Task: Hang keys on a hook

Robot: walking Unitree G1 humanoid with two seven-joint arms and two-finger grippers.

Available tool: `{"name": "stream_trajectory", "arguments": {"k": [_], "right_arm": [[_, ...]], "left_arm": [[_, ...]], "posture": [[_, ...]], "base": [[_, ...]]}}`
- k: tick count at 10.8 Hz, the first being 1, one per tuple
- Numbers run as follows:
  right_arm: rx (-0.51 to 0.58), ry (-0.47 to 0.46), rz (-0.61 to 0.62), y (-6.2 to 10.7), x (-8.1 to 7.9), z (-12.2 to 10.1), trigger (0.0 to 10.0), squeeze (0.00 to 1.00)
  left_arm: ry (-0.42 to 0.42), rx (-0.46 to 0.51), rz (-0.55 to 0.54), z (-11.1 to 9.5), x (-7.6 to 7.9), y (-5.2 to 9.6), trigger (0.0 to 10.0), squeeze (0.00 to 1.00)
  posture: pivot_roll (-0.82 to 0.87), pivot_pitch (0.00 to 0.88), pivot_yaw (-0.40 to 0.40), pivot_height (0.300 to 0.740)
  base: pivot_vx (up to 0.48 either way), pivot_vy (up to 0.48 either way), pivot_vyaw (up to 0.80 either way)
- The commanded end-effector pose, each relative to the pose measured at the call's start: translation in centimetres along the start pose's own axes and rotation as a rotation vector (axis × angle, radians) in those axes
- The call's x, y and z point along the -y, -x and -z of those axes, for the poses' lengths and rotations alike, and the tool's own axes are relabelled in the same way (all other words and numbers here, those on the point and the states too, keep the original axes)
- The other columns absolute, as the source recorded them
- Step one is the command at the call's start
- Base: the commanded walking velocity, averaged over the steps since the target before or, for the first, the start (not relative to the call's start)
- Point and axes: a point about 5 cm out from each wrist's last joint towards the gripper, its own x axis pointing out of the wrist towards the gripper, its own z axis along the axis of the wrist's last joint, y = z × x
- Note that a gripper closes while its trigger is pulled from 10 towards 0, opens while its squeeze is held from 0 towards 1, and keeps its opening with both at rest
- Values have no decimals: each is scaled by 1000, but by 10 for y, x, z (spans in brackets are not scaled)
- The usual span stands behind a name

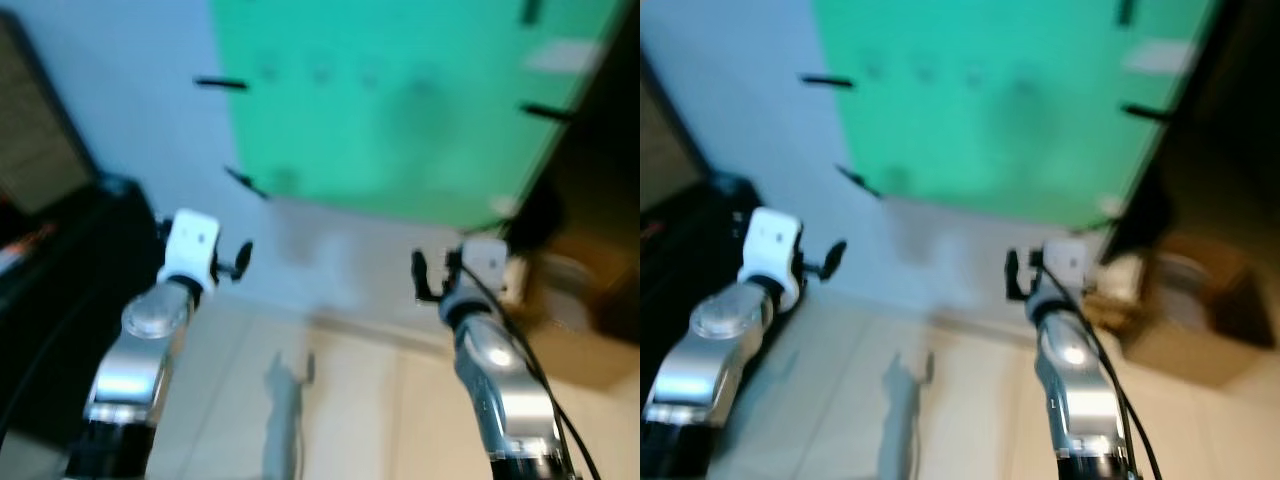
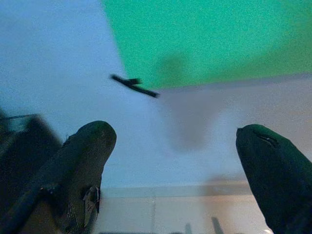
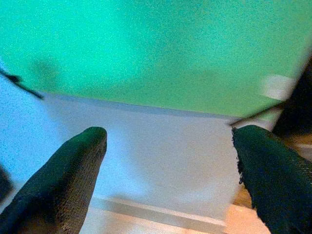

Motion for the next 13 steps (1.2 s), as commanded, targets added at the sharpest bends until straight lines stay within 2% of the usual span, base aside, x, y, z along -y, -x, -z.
{"name": "stream_trajectory", "arguments": {"k": [1,13], "right_arm": [[0,9,35,1,10,0,10000,1000],[-5,31,35,0,12,1,10000,1000]], "left_arm": [[-1,21,21,-6,8,-1,10000,0],[-1,29,9,-5,8,2,10000,0]], "posture": [[-69,0,21,740],[-53,0,-3,740]], "base": [[352,0,650],[353,0,631]]}}
